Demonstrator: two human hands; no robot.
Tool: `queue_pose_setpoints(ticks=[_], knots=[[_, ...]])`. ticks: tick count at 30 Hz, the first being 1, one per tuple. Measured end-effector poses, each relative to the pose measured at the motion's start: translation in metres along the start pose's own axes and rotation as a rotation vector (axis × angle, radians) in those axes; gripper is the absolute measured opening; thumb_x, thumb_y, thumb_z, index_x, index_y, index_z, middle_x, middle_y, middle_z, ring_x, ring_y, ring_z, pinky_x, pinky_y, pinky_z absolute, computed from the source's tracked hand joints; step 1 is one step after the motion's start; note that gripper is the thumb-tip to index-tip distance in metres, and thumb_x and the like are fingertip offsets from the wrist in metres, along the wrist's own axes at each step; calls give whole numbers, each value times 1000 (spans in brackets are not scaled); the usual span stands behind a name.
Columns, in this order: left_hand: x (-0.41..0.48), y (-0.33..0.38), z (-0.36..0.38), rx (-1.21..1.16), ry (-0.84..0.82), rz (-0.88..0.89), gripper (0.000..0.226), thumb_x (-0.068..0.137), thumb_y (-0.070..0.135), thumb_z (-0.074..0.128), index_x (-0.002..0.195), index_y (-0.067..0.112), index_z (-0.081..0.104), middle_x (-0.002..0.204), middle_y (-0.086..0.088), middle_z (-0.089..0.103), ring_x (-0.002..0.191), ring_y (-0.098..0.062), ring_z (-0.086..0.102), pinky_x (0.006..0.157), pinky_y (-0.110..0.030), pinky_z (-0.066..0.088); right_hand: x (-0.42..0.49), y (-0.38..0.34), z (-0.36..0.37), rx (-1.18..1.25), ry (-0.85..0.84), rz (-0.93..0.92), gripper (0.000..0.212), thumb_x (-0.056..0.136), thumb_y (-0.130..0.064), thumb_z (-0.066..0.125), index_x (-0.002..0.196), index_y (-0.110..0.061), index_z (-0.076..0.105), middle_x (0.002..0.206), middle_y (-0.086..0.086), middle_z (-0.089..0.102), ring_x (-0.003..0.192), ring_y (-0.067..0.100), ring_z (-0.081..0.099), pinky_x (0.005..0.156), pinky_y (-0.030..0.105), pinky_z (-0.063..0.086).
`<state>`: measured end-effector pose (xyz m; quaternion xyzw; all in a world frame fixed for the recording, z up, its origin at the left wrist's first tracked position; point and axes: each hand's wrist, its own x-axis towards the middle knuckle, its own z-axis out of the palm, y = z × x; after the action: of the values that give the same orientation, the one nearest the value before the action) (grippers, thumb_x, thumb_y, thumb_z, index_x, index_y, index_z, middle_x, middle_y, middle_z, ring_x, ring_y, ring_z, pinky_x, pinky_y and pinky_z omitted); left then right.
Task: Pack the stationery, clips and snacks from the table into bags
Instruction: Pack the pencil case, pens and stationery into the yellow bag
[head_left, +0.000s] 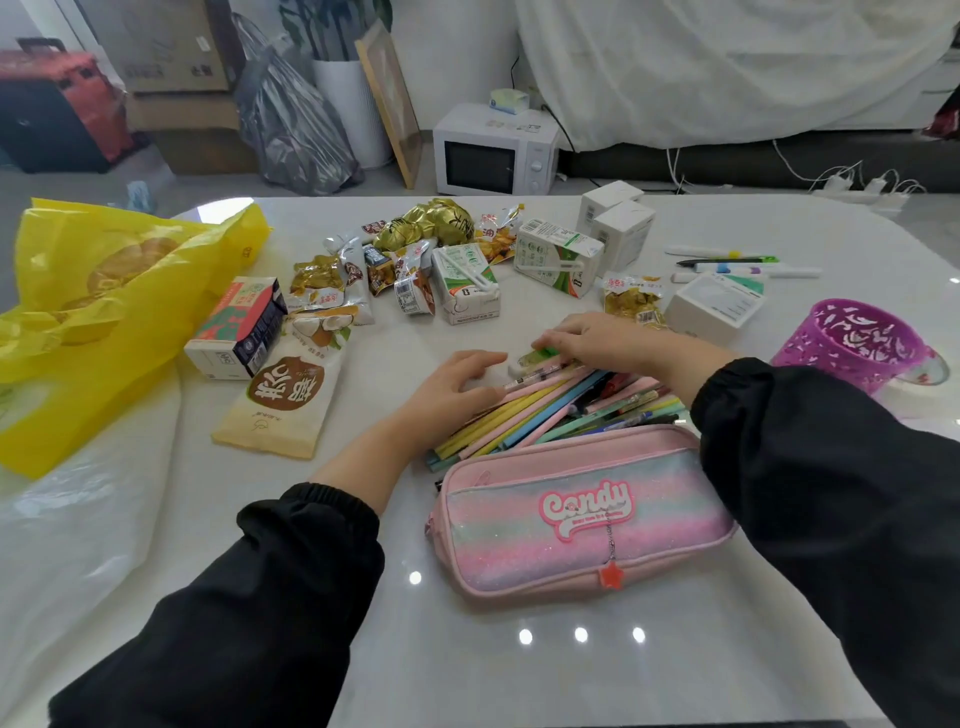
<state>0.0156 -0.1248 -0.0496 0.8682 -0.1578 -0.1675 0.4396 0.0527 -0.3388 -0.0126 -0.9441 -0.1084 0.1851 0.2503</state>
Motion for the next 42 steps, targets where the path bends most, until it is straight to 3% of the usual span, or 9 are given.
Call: queue_pose_setpoints(ticks=[4,10,14,19,24,31,34,37,42], knots=[[3,5,2,147,-22,-45,48,95,38,49,142,36,35,149,6,34,135,-15,30,114,-41,24,-13,2,6,-37,2,-32,50,102,-42,28,128,-9,57,130,7,56,119,24,50,106,39,36],[6,24,11,223,-47,-22,60,96,42,47,149,25,24,153,0,29,138,-19,30,114,-38,25,-15,37,-13,-68,386,239,28,95,-15,41,109,-3,63,106,8,62,98,26,57,84,34,47],[12,34,16,222,-58,-45,68,96,44,48,151,18,19,155,-3,26,139,-22,31,114,-39,27,-13,58,-16,-284,362,341,27,92,-13,40,101,-3,64,103,15,63,95,33,59,82,36,49],[14,33,17,205,-108,-79,67,92,43,55,149,21,27,151,-3,34,136,-23,33,112,-38,28,-1,55,-21,-252,293,298,21,94,-14,35,83,-8,51,89,9,54,84,27,50,60,27,32],[11,34,14,21,-151,-137,57,93,36,55,145,29,33,146,1,41,129,-20,42,110,-37,32,2,53,-29,-176,227,316,37,100,-22,31,121,-3,56,120,18,57,111,34,54,87,34,40],[7,33,20,161,-105,-65,58,91,17,58,143,25,35,144,-1,43,127,-19,43,107,-34,33,-48,45,-36,35,575,207,36,101,-22,31,115,-2,58,116,16,60,106,29,53,86,35,39],[5,33,22,225,-86,-34,60,93,16,55,147,24,29,148,-2,36,132,-19,37,109,-34,29,-80,63,-18,33,528,290,29,100,-24,33,103,-7,56,103,13,61,89,25,52,76,33,39],[3,36,24,266,-73,-10,61,95,19,53,149,23,24,151,-2,32,134,-20,34,110,-33,28,-98,85,4,-38,473,341,30,95,-30,39,112,-11,55,116,14,60,103,31,55,85,37,46],[1,38,24,276,-89,-11,59,97,31,50,149,23,24,152,-3,31,136,-21,34,112,-35,28,-109,82,18,22,629,426,43,94,-27,51,132,-7,49,134,17,51,123,34,46,98,41,39]])
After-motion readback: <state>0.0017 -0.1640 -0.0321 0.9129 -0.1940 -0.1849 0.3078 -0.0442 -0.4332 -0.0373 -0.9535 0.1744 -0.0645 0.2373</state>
